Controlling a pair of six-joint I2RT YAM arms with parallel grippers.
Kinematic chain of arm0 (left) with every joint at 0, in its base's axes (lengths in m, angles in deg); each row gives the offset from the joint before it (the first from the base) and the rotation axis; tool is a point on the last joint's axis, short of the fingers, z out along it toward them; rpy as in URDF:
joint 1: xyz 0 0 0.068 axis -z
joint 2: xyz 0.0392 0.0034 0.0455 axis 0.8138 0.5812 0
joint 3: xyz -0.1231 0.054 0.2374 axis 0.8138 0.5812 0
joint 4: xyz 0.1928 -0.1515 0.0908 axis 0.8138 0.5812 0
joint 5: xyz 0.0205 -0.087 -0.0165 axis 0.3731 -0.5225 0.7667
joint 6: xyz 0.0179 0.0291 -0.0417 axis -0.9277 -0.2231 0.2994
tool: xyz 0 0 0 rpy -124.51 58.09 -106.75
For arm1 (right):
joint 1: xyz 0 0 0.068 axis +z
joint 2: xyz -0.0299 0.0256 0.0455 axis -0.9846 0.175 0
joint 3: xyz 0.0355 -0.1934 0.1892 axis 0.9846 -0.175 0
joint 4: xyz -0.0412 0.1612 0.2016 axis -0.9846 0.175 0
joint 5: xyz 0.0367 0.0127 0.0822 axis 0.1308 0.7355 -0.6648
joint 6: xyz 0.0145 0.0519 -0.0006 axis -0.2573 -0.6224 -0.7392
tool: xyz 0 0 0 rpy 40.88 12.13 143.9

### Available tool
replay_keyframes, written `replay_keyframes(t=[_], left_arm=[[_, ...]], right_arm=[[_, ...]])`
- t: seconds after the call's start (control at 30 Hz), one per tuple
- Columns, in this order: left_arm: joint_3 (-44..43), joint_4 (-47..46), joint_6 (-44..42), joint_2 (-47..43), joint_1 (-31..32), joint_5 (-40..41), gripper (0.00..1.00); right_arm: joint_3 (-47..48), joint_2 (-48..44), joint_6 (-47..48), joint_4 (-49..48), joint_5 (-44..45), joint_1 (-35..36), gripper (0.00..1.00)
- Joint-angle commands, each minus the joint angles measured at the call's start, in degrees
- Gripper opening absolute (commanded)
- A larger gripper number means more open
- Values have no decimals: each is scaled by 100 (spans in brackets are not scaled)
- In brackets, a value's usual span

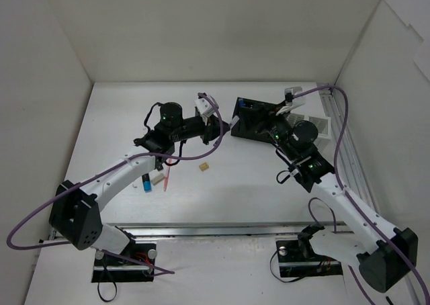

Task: Sort the stationery into containers
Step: Place the pen in the storage box.

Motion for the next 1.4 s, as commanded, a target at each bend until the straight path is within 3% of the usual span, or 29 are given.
replay_keyframes(t=[0.0,0.3,0.6,0.77,0.8,0.93,0.97,1.0,1.07,1.1,1.17,1.2,1.37], left_arm=[[-95,-203,-114,-317,57,-88,0],[-34,-344,36,-396,57,-9,0],[1,-370,89,-458,57,316,0],[-7,-502,124,-441,57,431,0],[-16,-511,124,-432,57,431,0],[-104,-449,141,-406,57,519,0],[-139,-380,115,-406,57,510,5],[-148,-336,97,-414,57,493,29],[-139,-152,27,-484,57,492,43],[-122,-90,1,-511,57,580,58],[70,68,1,-703,57,746,77],[176,104,61,-800,-4,974,97],[1097,603,509,-1668,-329,1765,99]], right_arm=[[389,-438,396,27,515,-27,54],[644,114,133,273,-82,113,57],[837,765,-157,247,207,473,53],[872,888,-183,291,428,667,36],[872,888,-183,274,410,659,23],[916,924,-157,282,463,676,3],[925,924,-131,282,498,694,0],[943,924,-87,291,585,702,0],[1022,906,27,361,717,694,0],[1048,923,184,431,918,676,0],[1153,932,343,536,1086,650,0],[1171,932,492,641,1226,632,0],[1259,853,747,818,1455,19,0]])
